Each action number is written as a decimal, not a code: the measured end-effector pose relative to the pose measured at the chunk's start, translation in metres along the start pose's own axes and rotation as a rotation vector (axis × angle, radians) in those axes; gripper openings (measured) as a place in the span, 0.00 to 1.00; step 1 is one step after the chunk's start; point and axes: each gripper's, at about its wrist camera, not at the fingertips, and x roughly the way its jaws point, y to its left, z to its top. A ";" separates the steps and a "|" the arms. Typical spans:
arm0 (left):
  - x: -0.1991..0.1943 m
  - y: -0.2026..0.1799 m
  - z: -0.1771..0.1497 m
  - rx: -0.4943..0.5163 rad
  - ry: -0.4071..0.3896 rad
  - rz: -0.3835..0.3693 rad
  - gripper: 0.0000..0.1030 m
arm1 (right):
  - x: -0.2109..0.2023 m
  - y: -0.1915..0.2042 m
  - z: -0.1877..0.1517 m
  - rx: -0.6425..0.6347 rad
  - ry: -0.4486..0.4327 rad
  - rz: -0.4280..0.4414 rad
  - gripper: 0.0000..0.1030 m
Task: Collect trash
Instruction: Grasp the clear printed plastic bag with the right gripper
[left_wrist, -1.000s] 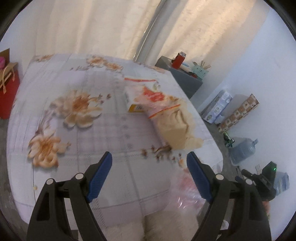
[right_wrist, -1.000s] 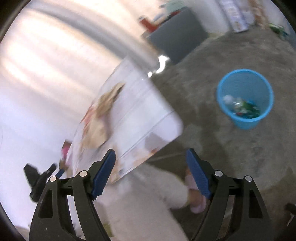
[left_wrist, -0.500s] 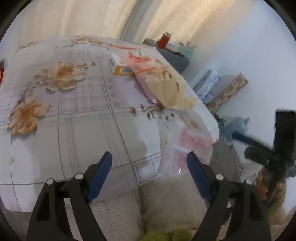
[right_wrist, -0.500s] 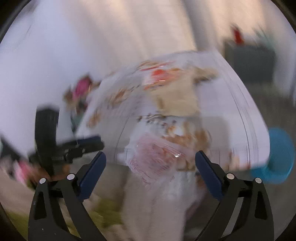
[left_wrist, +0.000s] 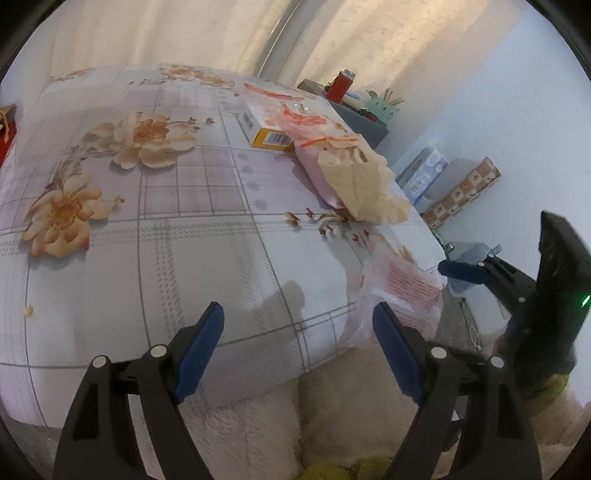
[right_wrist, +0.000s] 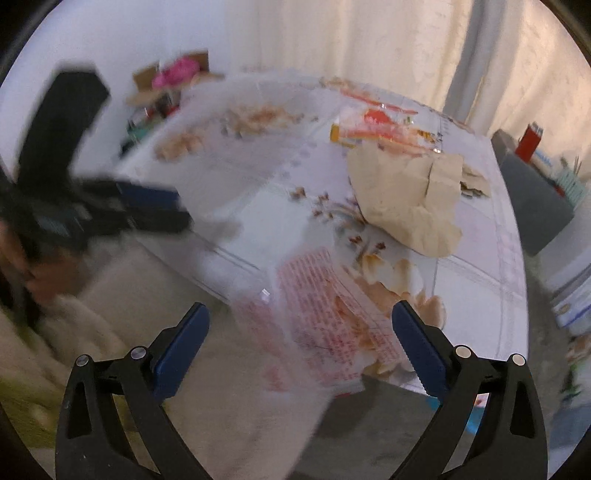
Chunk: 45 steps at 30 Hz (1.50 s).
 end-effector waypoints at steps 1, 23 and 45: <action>0.000 0.001 0.001 0.000 0.002 -0.001 0.78 | 0.009 0.002 -0.003 -0.027 0.024 -0.018 0.92; -0.023 0.028 0.013 -0.043 -0.085 0.061 0.78 | 0.030 0.008 -0.005 0.056 0.088 0.063 0.33; -0.100 0.087 0.086 -0.007 -0.346 0.305 0.84 | 0.004 -0.007 0.046 0.317 -0.139 0.318 0.25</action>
